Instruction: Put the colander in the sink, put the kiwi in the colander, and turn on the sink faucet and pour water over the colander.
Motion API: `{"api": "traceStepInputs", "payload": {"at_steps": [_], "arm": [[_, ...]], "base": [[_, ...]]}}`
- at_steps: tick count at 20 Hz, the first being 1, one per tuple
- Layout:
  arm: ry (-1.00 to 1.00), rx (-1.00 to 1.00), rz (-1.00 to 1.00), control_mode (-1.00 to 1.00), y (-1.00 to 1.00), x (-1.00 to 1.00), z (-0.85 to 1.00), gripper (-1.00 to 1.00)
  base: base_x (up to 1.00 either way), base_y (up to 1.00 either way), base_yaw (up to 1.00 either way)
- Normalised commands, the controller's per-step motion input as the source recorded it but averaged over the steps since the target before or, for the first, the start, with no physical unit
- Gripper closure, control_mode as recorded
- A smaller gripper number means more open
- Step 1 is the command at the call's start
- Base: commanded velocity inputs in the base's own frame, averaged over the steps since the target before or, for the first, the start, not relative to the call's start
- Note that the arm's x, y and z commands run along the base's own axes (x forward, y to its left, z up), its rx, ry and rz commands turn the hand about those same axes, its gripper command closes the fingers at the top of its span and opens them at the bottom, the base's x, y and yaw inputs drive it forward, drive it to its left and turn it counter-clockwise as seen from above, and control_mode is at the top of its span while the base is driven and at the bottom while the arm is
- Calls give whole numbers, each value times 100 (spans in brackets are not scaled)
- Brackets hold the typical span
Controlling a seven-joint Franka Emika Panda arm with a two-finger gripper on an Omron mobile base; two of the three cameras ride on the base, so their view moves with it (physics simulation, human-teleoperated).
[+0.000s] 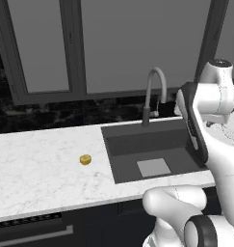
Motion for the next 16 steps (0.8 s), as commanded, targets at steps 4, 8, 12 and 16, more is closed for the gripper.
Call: {"api": "traceStepInputs", "payload": {"at_steps": [4, 8, 12, 16], "arm": [[0, 8, -43, -100, -95, -50, 0, -100], [0, 4, -42, -100, -99, -21, -3, -100], [1, 2, -34, -100, -99, -3, -11, -100], [2, 1, -26, -100, -93, -3, -17, -100]], "base": [[0, 0, 0], [0, 0, 0], [0, 0, 0], [0, 0, 0]]}}
